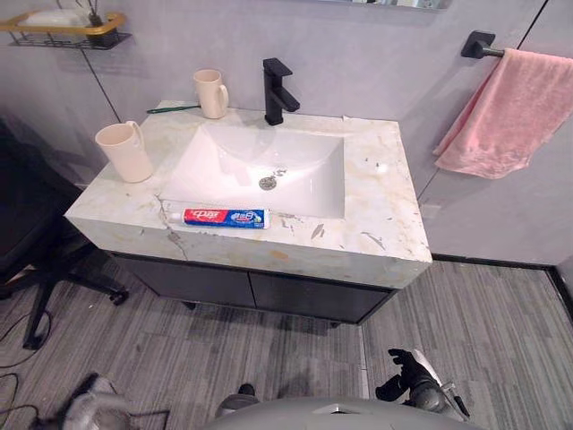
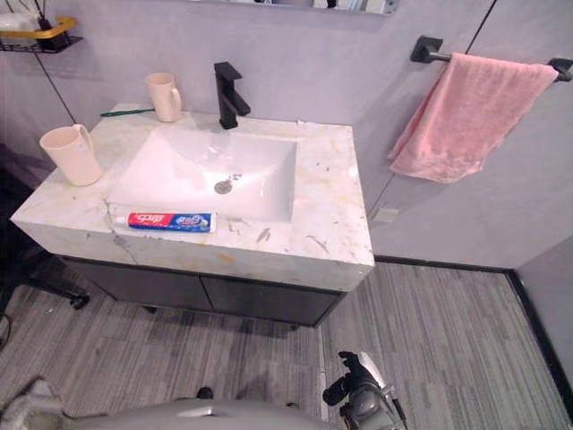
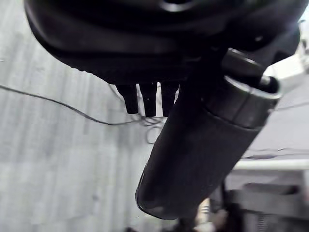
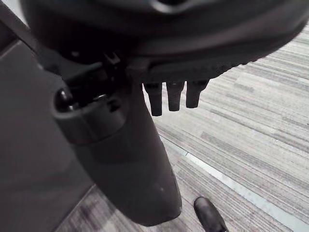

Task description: Organize the bathroom.

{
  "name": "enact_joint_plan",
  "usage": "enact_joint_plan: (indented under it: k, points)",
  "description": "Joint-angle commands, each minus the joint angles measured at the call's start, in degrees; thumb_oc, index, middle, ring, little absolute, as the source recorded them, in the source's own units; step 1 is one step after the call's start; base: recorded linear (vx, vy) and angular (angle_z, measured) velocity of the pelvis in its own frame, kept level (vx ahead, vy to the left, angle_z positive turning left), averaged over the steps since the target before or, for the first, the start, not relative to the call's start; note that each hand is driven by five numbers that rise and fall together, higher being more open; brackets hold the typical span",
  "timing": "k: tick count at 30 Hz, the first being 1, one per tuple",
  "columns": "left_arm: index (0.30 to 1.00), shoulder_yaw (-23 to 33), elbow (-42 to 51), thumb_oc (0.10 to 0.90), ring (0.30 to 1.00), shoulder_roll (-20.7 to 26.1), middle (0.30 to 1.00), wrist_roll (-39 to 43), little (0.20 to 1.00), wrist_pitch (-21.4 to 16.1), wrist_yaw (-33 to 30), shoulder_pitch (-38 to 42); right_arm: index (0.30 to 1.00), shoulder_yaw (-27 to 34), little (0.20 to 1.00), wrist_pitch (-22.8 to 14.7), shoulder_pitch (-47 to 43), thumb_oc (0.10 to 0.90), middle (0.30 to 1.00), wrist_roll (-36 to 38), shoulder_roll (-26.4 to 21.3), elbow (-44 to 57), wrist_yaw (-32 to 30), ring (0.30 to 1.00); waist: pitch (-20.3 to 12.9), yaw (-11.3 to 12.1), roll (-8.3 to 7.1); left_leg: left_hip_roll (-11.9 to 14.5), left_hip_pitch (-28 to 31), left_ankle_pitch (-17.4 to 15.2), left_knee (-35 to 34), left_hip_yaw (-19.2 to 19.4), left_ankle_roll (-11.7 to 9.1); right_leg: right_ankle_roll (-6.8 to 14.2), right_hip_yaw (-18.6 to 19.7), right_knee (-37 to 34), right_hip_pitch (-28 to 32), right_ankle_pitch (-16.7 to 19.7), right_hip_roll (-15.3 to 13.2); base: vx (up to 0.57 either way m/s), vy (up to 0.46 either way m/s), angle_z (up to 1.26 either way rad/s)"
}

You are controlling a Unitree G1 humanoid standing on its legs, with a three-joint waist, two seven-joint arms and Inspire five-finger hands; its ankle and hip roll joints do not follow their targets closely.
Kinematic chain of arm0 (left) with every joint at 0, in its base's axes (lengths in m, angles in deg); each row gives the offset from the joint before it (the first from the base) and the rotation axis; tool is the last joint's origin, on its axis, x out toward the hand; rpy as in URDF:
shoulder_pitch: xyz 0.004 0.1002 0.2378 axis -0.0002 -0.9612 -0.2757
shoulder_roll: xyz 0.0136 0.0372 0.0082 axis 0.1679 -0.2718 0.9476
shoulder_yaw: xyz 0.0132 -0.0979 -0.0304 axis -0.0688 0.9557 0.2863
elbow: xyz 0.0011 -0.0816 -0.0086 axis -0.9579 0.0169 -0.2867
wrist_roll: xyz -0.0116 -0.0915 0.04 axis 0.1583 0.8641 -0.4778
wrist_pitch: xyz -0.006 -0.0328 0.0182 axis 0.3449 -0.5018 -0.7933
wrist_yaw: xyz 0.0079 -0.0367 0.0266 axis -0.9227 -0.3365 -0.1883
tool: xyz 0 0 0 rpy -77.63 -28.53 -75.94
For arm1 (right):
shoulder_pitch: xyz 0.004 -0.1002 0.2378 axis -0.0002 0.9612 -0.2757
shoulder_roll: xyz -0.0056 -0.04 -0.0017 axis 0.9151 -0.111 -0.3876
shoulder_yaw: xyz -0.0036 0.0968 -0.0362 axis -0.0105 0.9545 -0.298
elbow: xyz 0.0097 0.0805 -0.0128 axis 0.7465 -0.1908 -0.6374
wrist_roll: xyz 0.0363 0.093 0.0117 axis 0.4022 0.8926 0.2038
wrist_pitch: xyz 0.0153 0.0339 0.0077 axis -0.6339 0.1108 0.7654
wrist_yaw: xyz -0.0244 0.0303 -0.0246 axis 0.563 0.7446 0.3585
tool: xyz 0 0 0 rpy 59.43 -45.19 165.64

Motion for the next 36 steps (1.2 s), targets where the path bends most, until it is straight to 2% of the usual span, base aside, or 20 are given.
enact_joint_plan:
  k: [1,3,5,6,7,9,11,12,13,14,16,18,21,23,24,25,26,28,30,36]
  points:
    - [0.900,1.9,10.6,0.800,0.900,10.6,0.900,-13.7,0.900,-9.0,-11.4,1.6,0.900,-1.6,0.900,-0.6,-2.1,0.800,0.900,0.8,0.8,-0.2,-3.6,0.900,-1.6,0.4,-1.95,1.0,0.6,-5.5,5.7,-0.4,-2.0,3.8,3.3,-0.5,1.1,-2.8,-4.3,0.01,-0.019,0.06]
    - [0.900,1.9,11.6,0.800,0.900,10.7,0.900,-14.6,0.900,-9.2,-11.8,1.6,0.900,-1.8,0.900,-0.5,-2.1,0.800,0.900,0.8,0.9,-0.3,-3.7,0.900,-1.6,0.4,-1.95,1.0,0.6,-5.5,5.7,-0.4,-2.0,3.8,3.3,-0.5,1.1,-2.9,-4.3,0.01,-0.012,0.03]
    - [0.900,2.6,22.6,0.800,0.900,14.4,0.900,-23.0,0.900,-6.3,-15.2,1.2,0.900,-2.6,0.900,-0.2,-1.8,0.800,0.900,1.2,1.2,-0.3,-4.3,0.900,-1.8,0.8,-1.78,0.9,0.8,-5.8,5.6,-0.9,-1.9,3.6,3.4,-0.5,1.4,-3.1,-4.2,0.01,-0.007,0.05]
    - [0.900,2.6,22.6,0.800,0.900,14.4,0.900,-23.0,0.900,-6.3,-15.2,1.2,0.900,-2.6,0.900,-0.2,-1.8,0.800,0.900,1.2,1.2,-0.3,-4.3,0.900,-1.8,0.8,-1.78,0.9,0.8,-5.8,5.6,-0.9,-1.9,3.6,3.4,-0.5,1.4,-3.1,-4.2,0.00,0.000,0.00]
    - [0.900,3.2,32.1,0.800,0.900,18.2,0.900,-30.7,0.900,-2.9,-15.3,1.2,0.900,-3.0,0.900,0.0,-1.3,0.800,0.900,1.8,1.4,-0.2,-4.9,0.900,-2.0,0.9,-1.66,0.9,1.1,-6.0,5.5,-0.9,-1.9,3.5,3.5,-0.5,1.7,-3.3,-4.2,0.00,0.000,0.00]
    - [0.900,3.9,40.5,0.800,0.900,21.0,0.900,-35.1,0.900,-0.4,-11.7,1.6,0.900,-3.1,0.900,0.1,-1.0,0.800,0.900,1.8,1.7,-0.4,-5.0,0.900,-2.3,1.0,-1.44,0.8,1.3,-6.1,5.3,-0.9,-1.9,3.5,3.6,-0.5,2.0,-3.6,-4.0,0.02,-0.002,0.05]
    - [0.900,4.2,42.7,0.800,0.900,22.1,0.900,-35.9,0.900,0.7,-10.6,1.7,0.900,-3.1,0.900,0.1,-0.8,0.800,0.900,1.7,1.7,-0.6,-4.9,0.900,-2.4,1.0,-1.35,0.7,1.3,-6.2,5.3,-0.9,-1.9,3.6,3.6,-0.5,2.0,-3.7,-4.0,0.01,0.001,0.05]
    - [0.900,4.2,47.9,0.800,0.900,24.7,0.900,-37.6,0.900,3.4,-5.2,2.8,0.900,-3.3,0.900,-0.3,-0.4,0.800,0.900,1.4,1.7,-1.0,-4.7,0.900,-2.5,0.9,-1.15,0.7,1.5,-6.4,5.3,-0.9,-1.9,3.7,3.7,-0.5,2.1,-3.8,-4.0,0.01,-0.002,0.04]
    - [0.900,4.2,47.9,0.800,0.900,24.7,0.900,-37.6,0.900,3.4,-5.2,2.8,0.900,-3.3,0.900,-0.3,-0.4,0.800,0.900,1.4,1.7,-1.0,-4.7,0.900,-2.5,0.9,-1.15,0.7,1.5,-6.4,5.3,-0.9,-1.9,3.7,3.7,-0.5,2.1,-3.8,-4.0,0.00,0.000,0.00]
    - [0.900,2.9,51.4,0.800,0.900,29.2,0.900,-39.7,0.900,9.1,3.3,4.7,0.900,-3.7,0.900,-0.3,-0.1,0.800,0.900,0.8,1.5,-1.2,-3.9,0.900,-2.6,0.3,-0.63,0.6,1.7,-6.5,5.4,-0.7,-1.9,4.0,4.2,-0.5,2.2,-3.7,-3.9,0.00,0.000,0.00]
    - [0.900,1.5,52.0,0.800,0.900,33.7,0.900,-40.2,0.900,13.6,12.9,7.2,0.900,-4.1,0.900,-0.2,-0.2,0.800,0.900,0.1,1.1,-1.2,-2.9,0.900,-2.7,-0.3,-0.13,0.6,2.0,-6.5,5.4,-0.3,-2.0,4.2,4.7,-0.5,2.2,-3.6,-3.8,0.00,0.003,-0.02]
    - [0.900,-0.3,51.1,0.800,0.900,38.1,0.900,-39.0,0.900,16.6,24.3,10.1,0.900,-4.3,0.900,0.3,-0.6,0.800,0.900,-1.0,0.4,-0.6,-1.1,0.900,-2.7,-1.1,0.52,0.7,2.3,-6.5,5.3,0.1,-2.0,4.6,5.3,-0.5,2.1,-3.6,-3.5,0.00,0.009,-0.08]
    - [0.900,-4.0,48.6,0.800,0.900,43.4,0.900,-36.6,0.900,20.7,37.9,14.1,0.900,-4.8,0.900,0.9,-1.2,0.800,0.900,-2.2,-0.4,-0.3,0.8,0.900,-2.5,-2.3,1.50,0.8,3.0,-6.5,5.1,0.9,-2.1,5.1,6.1,-0.4,2.1,-3.4,-3.3,0.00,0.013,-0.06]
    - [0.900,-8.8,45.2,0.800,0.900,45.8,0.900,-36.7,0.900,23.1,44.6,18.3,0.900,-5.4,0.900,1.5,-1.6,0.800,0.900,-3.0,-1.0,0.0,2.2,0.900,-2.4,-3.3,2.08,0.9,3.4,-6.4,5.1,1.6,-2.1,5.3,6.9,-0.5,2.0,-3.2,-3.1,0.00,0.016,-0.12]
    - [0.900,-11.4,42.9,0.800,0.900,46.7,0.900,-36.8,0.900,24.6,50.8,20.2,0.900,-5.8,0.900,1.6,-1.7,0.800,0.900,-3.4,-1.2,0.0,2.8,0.900,-2.3,-3.9,2.37,1.0,3.5,-6.4,5.4,2.0,-2.1,5.5,7.3,-0.4,2.0,-3.2,-3.1,-0.01,0.007,-0.12]
    - [0.900,-14.1,41.3,0.800,0.900,46.9,0.900,-36.5,0.900,25.7,53.1,22.5,0.900,-5.9,0.900,1.4,-2.0,0.800,0.900,-3.9,-1.3,-0.2,3.4,0.900,-2.1,-4.4,2.50,1.0,3.6,-6.4,5.6,2.3,-2.2,5.6,7.7,-0.4,2.0,-3.1,-3.0,-0.01,0.003,-0.13]
    - [0.900,-15.1,40.7,0.800,0.900,46.8,0.900,-36.6,0.900,25.5,53.6,23.2,0.900,-5.9,0.900,1.3,-2.1,0.800,0.900,-4.0,-1.3,-0.2,3.6,0.900,-2.0,-4.4,2.51,1.0,3.6,-6.5,5.7,2.4,-2.2,5.6,7.8,-0.4,2.0,-3.0,-3.0,-0.01,-0.005,-0.10]
    - [0.900,-18.2,38.6,0.800,0.900,46.6,0.900,-37.3,0.900,25.5,58.7,25.1,0.900,-6.4,0.900,1.3,-2.2,0.800,0.900,-4.3,-1.3,-0.5,4.1,0.900,-1.9,-4.8,2.66,1.1,3.8,-6.6,5.9,2.8,-2.1,5.7,8.1,-0.4,2.0,-2.9,-3.0,-0.01,-0.007,-0.17]
    - [0.900,-23.7,35.8,0.800,0.900,45.6,0.900,-36.8,0.900,25.2,61.7,28.5,0.900,-7.3,0.900,1.1,-2.7,0.800,0.900,-5.1,-1.2,-1.3,5.2,0.900,-1.8,-5.5,2.86,1.1,4.1,-6.6,6.1,3.4,-2.0,5.7,8.7,-0.4,2.1,-2.9,-2.8,-0.01,-0.007,-0.25]
    - [0.900,-29.1,31.2,0.800,0.900,44.1,0.900,-39.8,0.900,26.1,64.2,32.0,0.900,-8.1,0.900,1.1,-2.9,0.800,0.900,-5.7,-1.0,-3.0,5.6,0.900,-1.8,-6.4,3.29,0.9,4.4,-6.7,6.4,4.1,-1.9,5.8,9.3,-0.5,2.1,-2.8,-2.8,0.00,0.003,-0.10]
